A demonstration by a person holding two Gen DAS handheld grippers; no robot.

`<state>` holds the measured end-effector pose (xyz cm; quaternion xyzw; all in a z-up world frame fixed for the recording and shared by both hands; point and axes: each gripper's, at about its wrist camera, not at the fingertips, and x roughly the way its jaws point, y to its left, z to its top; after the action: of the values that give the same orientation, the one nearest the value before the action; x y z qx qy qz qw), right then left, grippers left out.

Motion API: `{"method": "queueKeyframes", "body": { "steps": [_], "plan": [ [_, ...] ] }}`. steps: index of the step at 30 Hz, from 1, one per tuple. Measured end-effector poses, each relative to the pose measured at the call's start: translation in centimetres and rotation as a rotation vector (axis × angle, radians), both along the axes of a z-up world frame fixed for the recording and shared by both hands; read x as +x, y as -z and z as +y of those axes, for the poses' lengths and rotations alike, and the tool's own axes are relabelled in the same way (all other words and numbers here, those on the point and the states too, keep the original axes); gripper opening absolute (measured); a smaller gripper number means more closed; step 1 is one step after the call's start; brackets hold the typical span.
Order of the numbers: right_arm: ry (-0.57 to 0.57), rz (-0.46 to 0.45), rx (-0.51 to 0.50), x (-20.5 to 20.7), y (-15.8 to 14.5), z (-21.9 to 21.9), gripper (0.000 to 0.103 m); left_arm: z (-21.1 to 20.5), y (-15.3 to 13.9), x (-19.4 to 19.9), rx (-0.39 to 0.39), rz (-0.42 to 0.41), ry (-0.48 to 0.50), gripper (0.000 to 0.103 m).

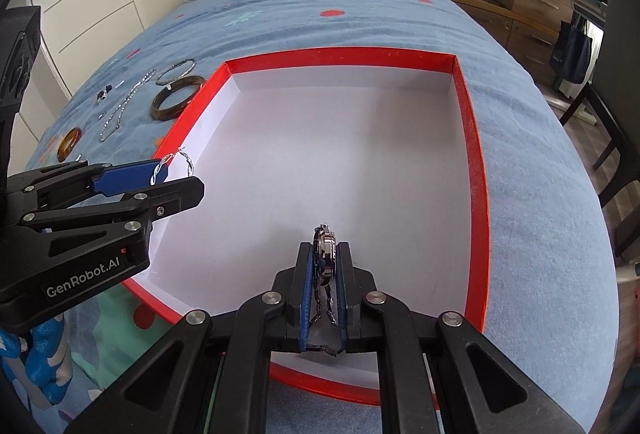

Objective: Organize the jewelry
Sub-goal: 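Open both grippers to drop the hoop and watch into the box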

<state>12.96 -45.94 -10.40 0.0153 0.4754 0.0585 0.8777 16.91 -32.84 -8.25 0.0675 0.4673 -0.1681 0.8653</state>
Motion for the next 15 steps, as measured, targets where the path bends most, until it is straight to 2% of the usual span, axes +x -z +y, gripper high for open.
{"method": "queueKeyframes", "body": {
  "steps": [3, 4, 8, 10, 15],
  "plan": [
    [-0.002, 0.011, -0.016, 0.0, -0.2, 0.3, 0.016, 0.2, -0.2, 0.2, -0.026, 0.017, 0.016, 0.038],
    [-0.003, 0.014, -0.021, -0.1, -0.2, 0.4, 0.022, 0.2, -0.3, 0.2, -0.033, 0.021, 0.023, 0.041],
    [-0.009, 0.036, -0.047, -0.6, -0.5, 0.9, 0.032, -0.2, -0.8, 0.0, -0.05, 0.032, 0.069, 0.05],
    [0.007, 0.028, -0.049, -1.3, -1.2, 0.8, 0.038, -0.1, -1.0, 0.0, -0.073, 0.049, 0.084, 0.051],
    [0.054, -0.017, -0.056, -3.4, -4.3, 0.3, 0.039, 0.8, -3.5, -1.2, -0.131, 0.021, 0.117, 0.051]
  ]
}}
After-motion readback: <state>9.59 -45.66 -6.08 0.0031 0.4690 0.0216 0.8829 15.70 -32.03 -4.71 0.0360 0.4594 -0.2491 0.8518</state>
